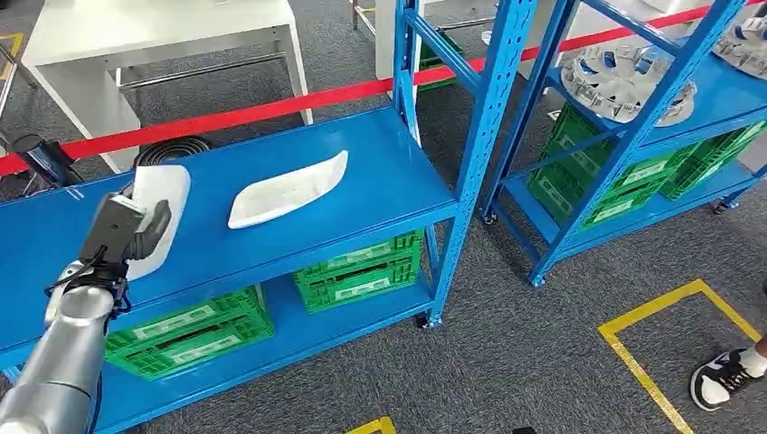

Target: Take the parts from the cabinet and place them on the table.

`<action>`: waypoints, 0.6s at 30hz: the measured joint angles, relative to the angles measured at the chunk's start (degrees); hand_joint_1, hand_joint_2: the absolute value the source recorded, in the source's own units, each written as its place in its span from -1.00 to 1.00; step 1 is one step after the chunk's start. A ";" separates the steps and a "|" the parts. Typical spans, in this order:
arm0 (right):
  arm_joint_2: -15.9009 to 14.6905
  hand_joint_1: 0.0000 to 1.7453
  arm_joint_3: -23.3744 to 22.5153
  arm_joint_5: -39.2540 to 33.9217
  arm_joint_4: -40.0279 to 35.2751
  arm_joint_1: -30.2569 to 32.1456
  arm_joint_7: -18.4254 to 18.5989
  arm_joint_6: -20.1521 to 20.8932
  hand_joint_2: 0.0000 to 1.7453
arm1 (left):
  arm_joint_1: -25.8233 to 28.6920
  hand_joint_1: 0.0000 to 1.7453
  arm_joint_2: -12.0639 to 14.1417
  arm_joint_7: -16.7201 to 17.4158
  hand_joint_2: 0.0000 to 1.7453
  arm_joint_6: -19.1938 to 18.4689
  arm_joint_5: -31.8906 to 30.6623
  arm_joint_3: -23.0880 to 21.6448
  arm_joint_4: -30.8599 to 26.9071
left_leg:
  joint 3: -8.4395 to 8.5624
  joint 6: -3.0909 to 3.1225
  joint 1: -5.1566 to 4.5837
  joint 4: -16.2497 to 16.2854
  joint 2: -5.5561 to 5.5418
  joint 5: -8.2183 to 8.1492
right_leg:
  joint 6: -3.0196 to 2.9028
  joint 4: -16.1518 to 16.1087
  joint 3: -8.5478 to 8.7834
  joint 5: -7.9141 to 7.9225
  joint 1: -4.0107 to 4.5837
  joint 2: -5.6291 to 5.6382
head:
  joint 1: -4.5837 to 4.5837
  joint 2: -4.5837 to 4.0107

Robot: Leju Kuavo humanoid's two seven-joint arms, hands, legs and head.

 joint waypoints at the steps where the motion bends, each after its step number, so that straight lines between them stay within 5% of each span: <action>1: 0.04 -1.00 -0.15 -0.02 0.00 0.00 -0.22 0.07 -1.00 | 1.86 1.00 0.00 0.50 1.00 1.21 1.19 0.00 -4.48 | 0.03 0.10 -0.07 0.02 0.01 -0.07 | 0.08 0.00 0.02 -0.04 -0.03 0.00 | -0.04 -0.02; 4: 0.11 -1.00 -0.39 0.07 0.00 0.01 0.11 -0.06 -1.00 | 6.40 1.00 -0.11 1.79 1.00 4.18 2.79 0.00 -15.93 | 0.26 0.65 0.22 -0.53 0.14 0.43 | 0.58 -0.11 0.16 0.19 0.07 0.15 | -0.02 -0.02; 5: 0.11 -1.00 -0.41 0.18 0.00 -0.01 0.48 -0.18 -1.00 | 8.25 1.00 -0.31 2.16 1.00 5.75 2.57 -0.02 -20.11 | 0.64 0.86 0.53 -1.03 0.47 0.72 | 0.65 0.83 -0.07 -0.85 -0.06 -0.03 | -0.02 -0.02; 8: 0.17 -1.00 -0.61 0.11 0.00 0.09 0.70 -0.55 -1.00 | 12.48 1.00 -0.59 2.27 1.00 8.39 2.79 -0.06 -30.13 | 0.57 1.26 0.51 -1.02 0.74 0.63 | 0.77 12.53 -5.27 -7.48 0.02 -0.16 | 0.15 0.00; 10: 0.17 -1.00 -0.76 0.04 0.00 0.12 0.15 -0.55 -1.00 | 15.70 1.00 -0.94 1.55 1.00 8.20 4.49 -0.26 -36.08 | 0.38 1.27 0.48 -0.68 0.75 0.55 | 0.90 18.87 -8.24 -8.95 0.00 -0.16 | 0.15 -0.02; 12: 0.17 -1.00 -0.76 0.24 0.00 0.10 -0.15 -0.55 -1.00 | 18.36 1.00 -1.27 0.92 1.00 6.47 7.59 -0.63 -41.48 | 0.13 0.99 0.65 -0.19 0.72 0.33 | 0.87 14.18 -5.98 -5.15 -0.14 -0.18 | 0.15 -0.02; 14: 0.17 -1.00 -0.76 0.35 0.00 0.03 -0.13 -0.55 -1.00 | 20.00 1.00 -1.36 1.16 1.00 3.14 12.74 -1.05 -45.79 | -0.18 0.46 0.86 0.69 0.60 0.00 | 1.00 3.51 -0.36 -1.00 -0.45 -0.26 | 0.15 -0.02; 15: 0.24 -1.00 -0.76 0.35 0.02 -0.09 -0.28 -0.50 -1.00 | 20.78 1.00 -1.31 1.51 1.00 0.44 16.27 -1.20 -47.60 | -0.53 -0.07 0.60 0.99 0.44 -0.06 | 0.62 2.96 0.15 -2.10 -0.07 -0.06 | 0.15 -0.02; 16: 0.31 -1.00 -0.76 0.31 0.02 -0.04 -0.61 -0.48 -1.00 | 21.41 1.00 -1.20 1.66 1.00 -2.77 20.18 -1.33 -49.37 | -0.59 -0.43 0.50 1.20 0.25 -0.05 | -0.02 3.55 -0.60 -0.81 0.04 0.20 | 0.13 0.00; 18: 0.33 -1.00 -0.76 0.31 0.02 -0.17 -1.31 -0.11 -1.00 | 22.72 1.00 -0.87 1.62 1.00 -7.69 25.60 -1.75 -52.23 | -0.81 -1.21 0.47 1.25 0.15 0.37 | -0.67 3.12 -0.85 -1.53 -0.04 0.22 | 0.09 -0.02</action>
